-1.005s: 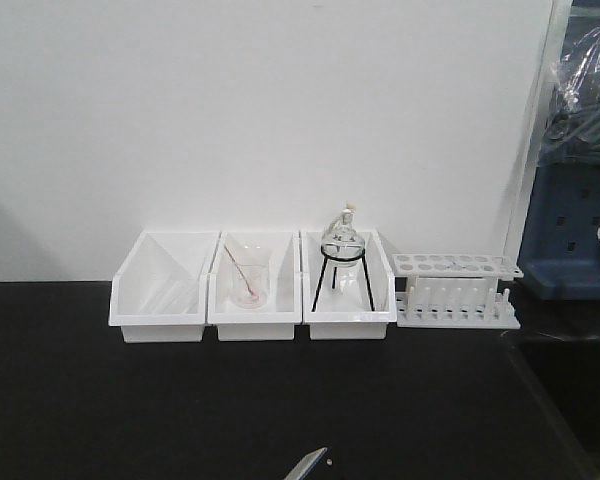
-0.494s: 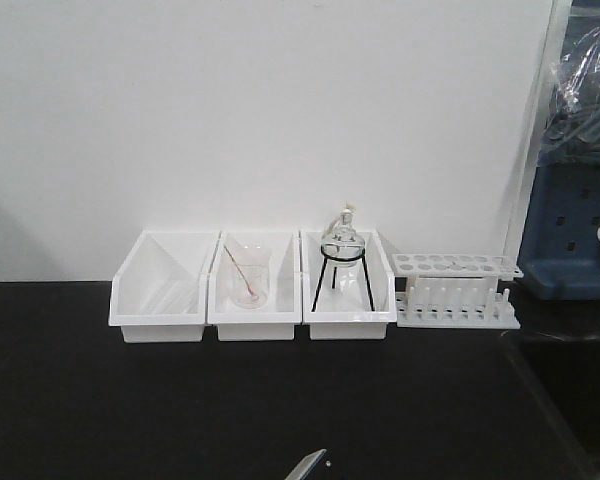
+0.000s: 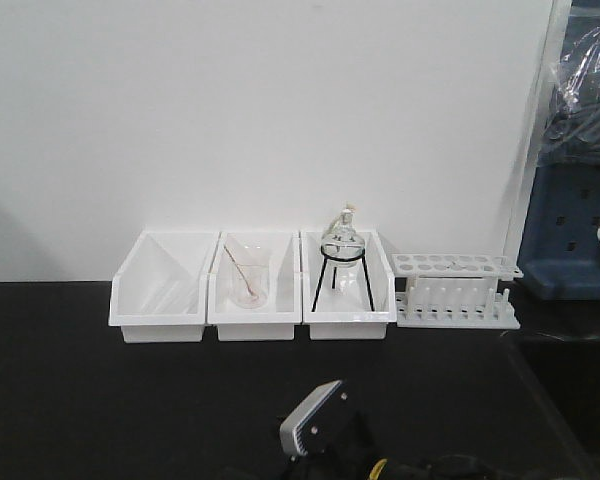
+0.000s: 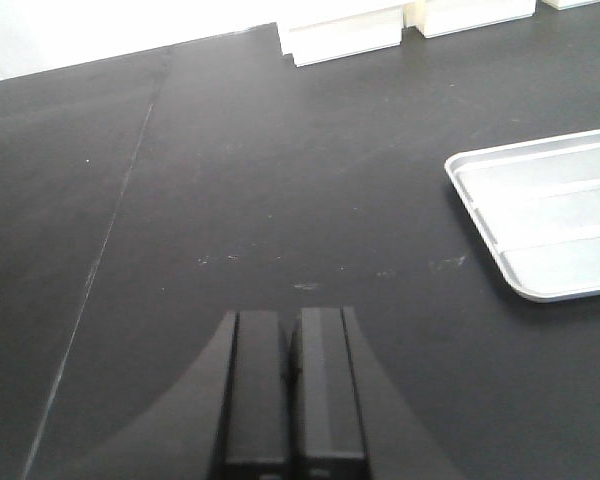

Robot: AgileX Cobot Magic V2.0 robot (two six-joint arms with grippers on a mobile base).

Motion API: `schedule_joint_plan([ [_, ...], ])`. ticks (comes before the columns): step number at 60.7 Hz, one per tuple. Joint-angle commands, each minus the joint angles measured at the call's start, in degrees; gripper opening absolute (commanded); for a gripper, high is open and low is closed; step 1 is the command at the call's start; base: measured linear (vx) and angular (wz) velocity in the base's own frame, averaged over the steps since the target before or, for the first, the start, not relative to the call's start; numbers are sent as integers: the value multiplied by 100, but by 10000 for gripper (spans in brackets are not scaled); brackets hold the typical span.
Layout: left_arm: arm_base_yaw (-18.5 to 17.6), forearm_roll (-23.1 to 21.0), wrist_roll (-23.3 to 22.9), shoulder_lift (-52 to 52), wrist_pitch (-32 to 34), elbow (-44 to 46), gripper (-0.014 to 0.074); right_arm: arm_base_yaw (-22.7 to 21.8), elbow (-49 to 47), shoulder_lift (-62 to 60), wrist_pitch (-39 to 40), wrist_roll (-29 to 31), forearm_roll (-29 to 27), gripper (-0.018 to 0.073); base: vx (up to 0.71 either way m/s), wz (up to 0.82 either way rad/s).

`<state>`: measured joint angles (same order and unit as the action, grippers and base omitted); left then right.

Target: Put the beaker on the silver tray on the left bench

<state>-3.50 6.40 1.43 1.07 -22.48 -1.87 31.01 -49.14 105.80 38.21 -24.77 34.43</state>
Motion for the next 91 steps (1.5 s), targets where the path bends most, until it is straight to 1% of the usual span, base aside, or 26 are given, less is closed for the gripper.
schedule_joint_plan([
  [1,-21,9,-11,45,474,-114,1,-5,-120,-857,-336,-584,-40,484,0,0],
  [3,-21,9,-11,45,474,-114,1,-5,-120,-1125,-615,-806,-10,442,0,0],
  [6,-21,9,-11,45,474,-114,1,-5,-72,-1530,-1110,-1283,82,346,0,0],
  [7,-21,9,-11,45,474,-114,1,-5,-41,-1713,-1324,-1412,153,298,0,0],
  [9,-21,9,-11,45,474,-114,1,-5,37,-1976,-1600,-1732,254,229,0,0],
  [10,-21,9,-11,45,474,-114,1,-5,74,-2180,-1798,-1905,336,175,0,0],
  [12,-21,9,-11,45,474,-114,1,-5,186,-2456,-2105,-2089,467,101,0,0],
  [13,-21,9,-11,45,474,-114,1,-5,264,-2674,-2216,-2194,563,45,0,0],
  [15,-21,9,-11,45,474,-114,1,-5,376,-2965,-2481,-2292,688,-19,0,0],
  [20,-21,9,-11,45,474,-114,1,-5,742,-3956,-3037,-2373,935,-17,0,0],
  [30,-21,9,-11,45,474,-114,1,-5,1389,-5717,-4318,-2341,966,-15,0,0],
  [34,-21,9,-11,45,474,-114,1,-5,1558,-6219,-4826,-2328,1040,-15,0,0],
  [40,-21,9,-11,45,474,-114,1,-5,1760,-6606,-5256,-2328,1115,-14,0,0],
  [49,-21,9,-11,45,474,-114,1,-5,1842,-6807,-5358,-2328,1119,-14,0,0],
  [91,-21,9,-11,45,474,-114,1,-5,1842,-6814,-5379,-2328,1168,-12,0,0],
])
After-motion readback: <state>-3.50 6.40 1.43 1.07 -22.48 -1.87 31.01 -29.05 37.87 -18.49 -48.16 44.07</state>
